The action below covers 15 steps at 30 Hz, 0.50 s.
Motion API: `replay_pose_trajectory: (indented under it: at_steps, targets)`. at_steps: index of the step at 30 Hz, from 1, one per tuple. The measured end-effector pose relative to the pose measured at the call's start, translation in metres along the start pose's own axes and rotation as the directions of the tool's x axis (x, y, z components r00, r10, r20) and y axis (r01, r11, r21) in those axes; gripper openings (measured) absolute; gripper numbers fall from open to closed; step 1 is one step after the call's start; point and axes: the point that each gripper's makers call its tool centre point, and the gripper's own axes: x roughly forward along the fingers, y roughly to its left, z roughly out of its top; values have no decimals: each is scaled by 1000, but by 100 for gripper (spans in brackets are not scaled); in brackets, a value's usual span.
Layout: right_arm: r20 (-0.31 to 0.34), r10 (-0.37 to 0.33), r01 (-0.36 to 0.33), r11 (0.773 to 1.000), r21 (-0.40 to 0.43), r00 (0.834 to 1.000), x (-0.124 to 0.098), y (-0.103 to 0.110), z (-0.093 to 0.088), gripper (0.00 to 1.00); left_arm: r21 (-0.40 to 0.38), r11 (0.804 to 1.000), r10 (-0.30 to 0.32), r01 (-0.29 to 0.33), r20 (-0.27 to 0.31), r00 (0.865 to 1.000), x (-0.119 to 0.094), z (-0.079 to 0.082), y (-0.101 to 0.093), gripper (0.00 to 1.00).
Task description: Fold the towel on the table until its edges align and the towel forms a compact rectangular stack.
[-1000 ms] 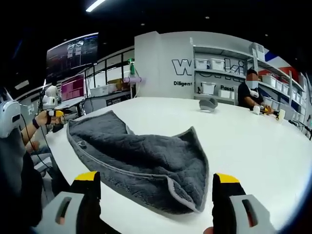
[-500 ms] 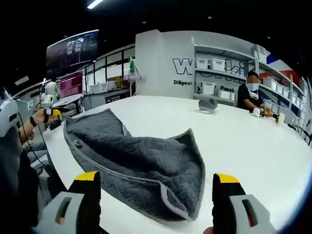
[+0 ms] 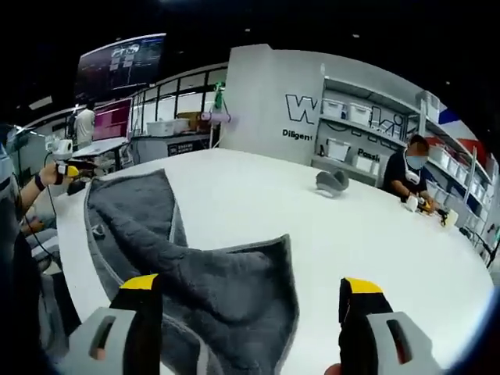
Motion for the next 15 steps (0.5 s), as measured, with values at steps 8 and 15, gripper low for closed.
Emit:
replay_pose_trajectory:
  at_steps: [8, 15]
  targets:
    - [-50, 10, -14, 998, -65, 999, 41, -24, 6, 92, -4, 1000, 5, -5, 0, 1000, -3, -2, -2, 99]
    - [-116, 24, -37, 993, -110, 993, 80, -39, -2, 87, -7, 1000, 11, -11, -6, 1000, -8, -5, -2, 99]
